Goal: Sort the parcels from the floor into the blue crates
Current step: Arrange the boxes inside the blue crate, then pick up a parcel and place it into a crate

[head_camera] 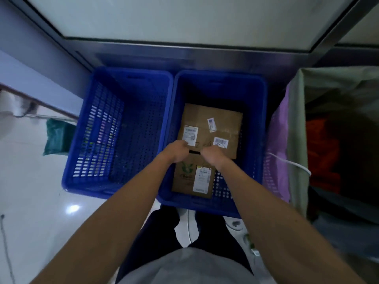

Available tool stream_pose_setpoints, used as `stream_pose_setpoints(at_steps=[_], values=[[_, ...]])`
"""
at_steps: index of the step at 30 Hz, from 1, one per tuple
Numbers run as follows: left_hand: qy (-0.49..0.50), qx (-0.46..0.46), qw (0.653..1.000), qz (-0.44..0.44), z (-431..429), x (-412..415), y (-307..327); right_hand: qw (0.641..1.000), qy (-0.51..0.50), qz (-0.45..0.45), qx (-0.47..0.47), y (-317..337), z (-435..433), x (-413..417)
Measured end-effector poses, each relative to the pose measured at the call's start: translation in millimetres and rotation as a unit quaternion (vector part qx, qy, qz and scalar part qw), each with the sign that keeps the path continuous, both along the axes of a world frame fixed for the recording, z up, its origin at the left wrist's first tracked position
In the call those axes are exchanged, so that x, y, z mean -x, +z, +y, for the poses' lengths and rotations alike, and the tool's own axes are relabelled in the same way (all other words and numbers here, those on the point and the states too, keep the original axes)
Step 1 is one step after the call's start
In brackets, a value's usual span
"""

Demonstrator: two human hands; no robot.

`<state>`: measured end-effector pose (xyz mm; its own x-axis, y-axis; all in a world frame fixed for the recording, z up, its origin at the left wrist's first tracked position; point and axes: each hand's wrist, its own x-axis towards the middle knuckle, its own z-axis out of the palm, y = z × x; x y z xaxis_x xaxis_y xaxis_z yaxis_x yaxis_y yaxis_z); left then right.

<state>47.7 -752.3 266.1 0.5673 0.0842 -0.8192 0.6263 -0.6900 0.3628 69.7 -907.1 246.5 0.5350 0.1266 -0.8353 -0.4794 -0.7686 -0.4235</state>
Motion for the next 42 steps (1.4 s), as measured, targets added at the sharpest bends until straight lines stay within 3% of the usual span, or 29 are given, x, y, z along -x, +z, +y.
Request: stream_pose_setpoints(at_steps=[4, 15, 22, 31, 35, 42], values=[[0.042, 0.015, 0.998, -0.045, 20, 19, 21, 0.999, -0.03, 0.013, -0.029, 15, 31, 13], [0.124, 0.002, 0.988, -0.091, 116, 66, 51, 0.997, 0.058, 0.014, -0.048, 52, 125, 40], [0.111, -0.013, 0.986, -0.122, 212, 93, 55, 0.998, 0.044, -0.013, -0.04, 41, 222, 60], [0.069, 0.036, 0.977, -0.198, 392, 122, 63, 0.996, -0.009, -0.078, -0.031, 55, 352, 97], [0.039, 0.003, 0.982, -0.187, 460, 125, 84, 0.994, -0.012, -0.102, -0.039, 71, 410, 110], [0.092, -0.012, 0.981, -0.171, 526, 143, 78, 0.993, 0.048, -0.1, -0.034, 70, 466, 137]])
